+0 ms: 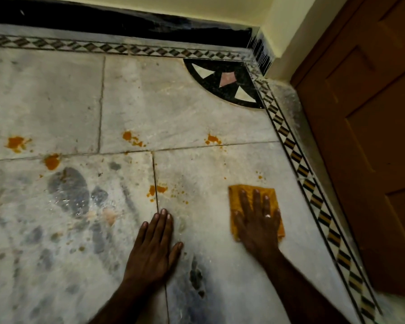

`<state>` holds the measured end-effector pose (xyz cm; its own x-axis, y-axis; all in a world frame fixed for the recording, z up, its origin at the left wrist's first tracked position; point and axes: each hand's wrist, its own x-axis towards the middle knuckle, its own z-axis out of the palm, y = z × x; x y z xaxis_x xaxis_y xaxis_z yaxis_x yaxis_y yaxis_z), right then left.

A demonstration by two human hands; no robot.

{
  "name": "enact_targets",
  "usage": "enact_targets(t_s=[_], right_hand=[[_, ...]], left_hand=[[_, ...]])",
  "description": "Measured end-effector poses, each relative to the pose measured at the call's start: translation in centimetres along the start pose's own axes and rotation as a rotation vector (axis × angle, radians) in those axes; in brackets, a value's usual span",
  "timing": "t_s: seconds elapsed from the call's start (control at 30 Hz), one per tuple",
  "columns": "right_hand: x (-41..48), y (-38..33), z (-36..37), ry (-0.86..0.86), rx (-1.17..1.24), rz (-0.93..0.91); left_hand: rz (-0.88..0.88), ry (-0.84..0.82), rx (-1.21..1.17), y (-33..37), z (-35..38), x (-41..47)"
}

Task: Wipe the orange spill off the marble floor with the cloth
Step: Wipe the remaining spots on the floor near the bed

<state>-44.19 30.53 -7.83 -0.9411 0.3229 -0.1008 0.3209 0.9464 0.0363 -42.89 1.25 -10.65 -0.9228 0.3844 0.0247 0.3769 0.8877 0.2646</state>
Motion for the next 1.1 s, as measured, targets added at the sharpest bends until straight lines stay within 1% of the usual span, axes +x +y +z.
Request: enact_targets(t_s=[0.07,0.13,0.23,0.3,0.37,0.43,0.47,0.53,0.6,0.67,0.7,0.8,0.87,0.93,1.0,1.1], right_hand=[[-3.2,1.2,0.8,0.04,0.005,0.061],[-7.0,0.5,1.5,0.053,-0.027,0.074],[-10.2,-2.9,2.0,0.046,-0.018,-0.035],[-9.6,-5.0,1.5,0.04,-0.008,-0.159],[-7.2,-6.3,0.8,0.03,0.017,-0.296],[-3.4,-6.8,0.1,0.024,0.015,-0.362],[-0.9,-6.6,-0.1,0.018,0.002,-0.359],[3.9,-6.1,-0.5,-0.002,0.001,-0.281],[7.6,-4.5,-1.3,-0.031,0.021,-0.159],[9.2,-2.1,-1.7,-0.079,0.005,-0.056],[9.2,-0.8,-1.4,-0.078,0.005,-0.013],[5.6,1.4,-0.1,0.015,0.02,0.105],[1.5,1.0,0.9,0.076,0.001,0.105],[-2.2,-1.3,1.4,0.126,0.003,0.042],[-4.0,-4.4,1.3,0.115,0.037,-0.078],[-1.9,-7.9,0.6,0.072,0.055,-0.294]], left_hand=[[0.002,0.01,-0.004,0.0,0.0,0.0],[0.001,0.018,-0.009,0.0,0.0,0.0],[-0.017,0.042,-0.033,0.3,-0.1,0.0],[-0.027,0.06,-0.04,0.7,-0.1,0.3],[-0.024,0.068,-0.036,1.0,-0.1,0.7],[-0.02,0.084,-0.032,1.0,0.1,0.8],[-0.018,0.095,-0.031,1.0,0.2,0.9],[-0.02,0.117,-0.019,1.0,0.3,0.8],[-0.026,0.138,-0.007,1.0,0.3,0.8],[-0.039,0.148,0.0,1.1,0.4,1.0],[-0.045,0.145,-0.001,1.1,0.4,1.0],[-0.056,0.15,-0.009,1.1,0.4,1.1],[-0.054,0.161,-0.008,1.2,0.4,1.1],[-0.047,0.147,-0.016,1.2,0.2,1.1],[-0.045,0.14,-0.017,1.2,0.2,1.0],[-0.03,0.157,-0.022,1.0,0.2,0.9]])
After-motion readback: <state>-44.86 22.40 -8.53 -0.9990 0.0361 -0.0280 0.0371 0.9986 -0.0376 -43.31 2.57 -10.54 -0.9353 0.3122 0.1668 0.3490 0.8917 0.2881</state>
